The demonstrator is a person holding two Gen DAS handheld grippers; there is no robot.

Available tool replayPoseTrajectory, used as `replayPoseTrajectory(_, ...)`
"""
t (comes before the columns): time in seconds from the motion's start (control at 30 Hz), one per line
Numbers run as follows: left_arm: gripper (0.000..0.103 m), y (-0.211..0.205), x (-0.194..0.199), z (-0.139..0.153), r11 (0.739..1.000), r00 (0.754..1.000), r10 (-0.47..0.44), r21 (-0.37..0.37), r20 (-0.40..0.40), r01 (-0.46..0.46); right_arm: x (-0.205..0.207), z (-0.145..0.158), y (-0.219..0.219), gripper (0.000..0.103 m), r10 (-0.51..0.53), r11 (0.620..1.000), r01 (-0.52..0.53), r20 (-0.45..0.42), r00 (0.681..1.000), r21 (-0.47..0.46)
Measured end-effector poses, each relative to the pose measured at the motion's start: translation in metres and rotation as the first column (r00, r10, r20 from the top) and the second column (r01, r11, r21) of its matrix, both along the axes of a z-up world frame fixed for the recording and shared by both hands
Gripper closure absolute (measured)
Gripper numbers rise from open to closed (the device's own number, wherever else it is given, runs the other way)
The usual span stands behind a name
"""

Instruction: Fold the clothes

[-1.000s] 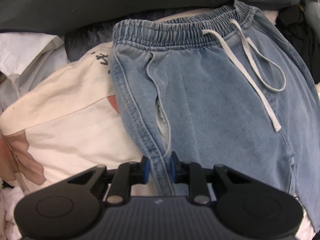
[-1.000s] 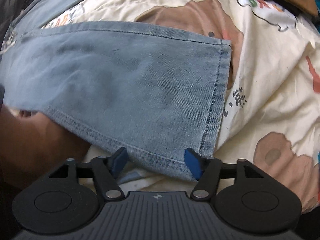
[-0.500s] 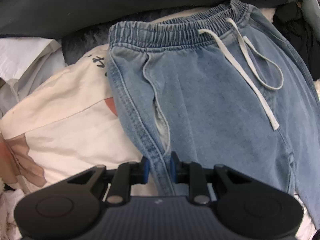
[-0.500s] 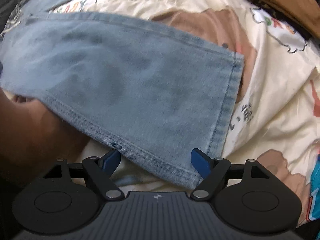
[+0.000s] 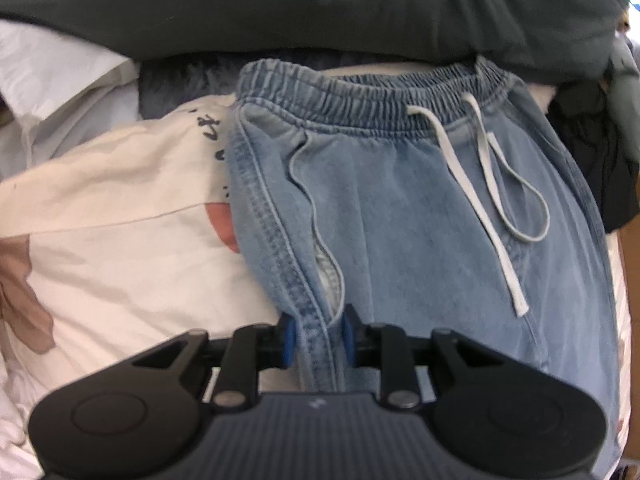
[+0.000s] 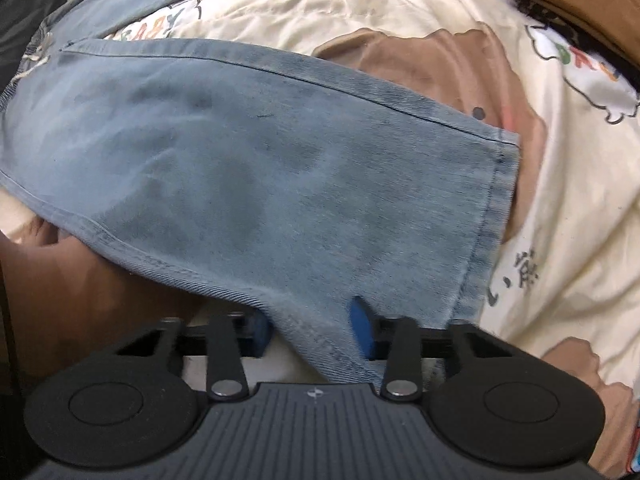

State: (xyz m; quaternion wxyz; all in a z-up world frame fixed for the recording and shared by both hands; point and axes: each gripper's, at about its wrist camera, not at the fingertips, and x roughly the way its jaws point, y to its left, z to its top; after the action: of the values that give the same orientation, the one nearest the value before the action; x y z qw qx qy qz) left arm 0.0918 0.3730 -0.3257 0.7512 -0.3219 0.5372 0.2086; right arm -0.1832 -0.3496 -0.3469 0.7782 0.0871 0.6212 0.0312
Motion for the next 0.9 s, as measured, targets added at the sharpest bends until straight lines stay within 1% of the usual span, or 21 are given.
replayPoseTrajectory(0.1,0.075,0.002,-0.006,0.002,1.0,0.999,0.021,-0.016,0.028,-0.02,0.006,0.006,-0.005,0.089,-0.024,0.999,0.024,0.002,1.0,0.038)
replayPoseTrajectory(0.2,0.07,0.01,-0.013,0.002,0.998,0.996,0.059,-0.035,0.067,-0.056,0.011,0.015,-0.015,0.093,-0.061,0.995,0.06,0.001,0.998,0.077)
replayPoseTrajectory(0.23,0.07,0.013,-0.015,0.002,0.997,0.994,0.074,-0.04,0.08,-0.071,0.015,0.019,-0.016,0.094,-0.068,0.994,0.067,0.006,0.998,0.085)
replayPoseTrajectory(0.4,0.059,0.026,-0.027,-0.003,0.987,0.979,0.153,-0.071,0.133,-0.145,0.03,0.034,-0.029,0.095,-0.102,0.989,0.099,0.025,0.994,0.108)
replayPoseTrajectory(0.53,0.059,0.03,-0.032,-0.004,0.98,0.97,0.187,-0.101,0.158,-0.172,0.042,0.044,-0.031,0.096,-0.102,0.99,0.096,0.047,0.994,0.106)
replayPoseTrajectory(0.57,0.061,0.031,-0.032,-0.004,0.98,0.97,0.185,-0.104,0.159,-0.17,0.044,0.047,-0.031,0.096,-0.1,0.99,0.094,0.053,0.994,0.104)
replayPoseTrajectory(0.6,0.07,0.03,-0.031,-0.003,0.982,0.973,0.174,-0.1,0.155,-0.159,0.046,0.05,-0.032,0.096,-0.099,0.99,0.092,0.059,0.993,0.102)
replayPoseTrajectory(0.63,0.077,0.03,-0.03,-0.002,0.984,0.975,0.162,-0.095,0.15,-0.149,0.047,0.053,-0.032,0.097,-0.097,0.991,0.09,0.066,0.993,0.101)
replayPoseTrajectory(0.67,0.088,0.029,-0.029,-0.001,0.986,0.978,0.151,-0.09,0.146,-0.139,0.048,0.056,-0.033,0.097,-0.096,0.991,0.089,0.073,0.993,0.1)
replayPoseTrajectory(0.77,0.091,0.03,-0.024,0.003,0.99,0.984,0.127,-0.071,0.121,-0.12,0.052,0.062,-0.033,0.097,-0.097,0.991,0.088,0.093,0.991,0.101)
replayPoseTrajectory(0.9,0.092,0.025,-0.015,0.022,0.993,0.982,0.103,-0.065,0.157,-0.094,0.06,0.075,-0.04,0.098,-0.103,0.99,0.089,0.126,0.987,0.111)
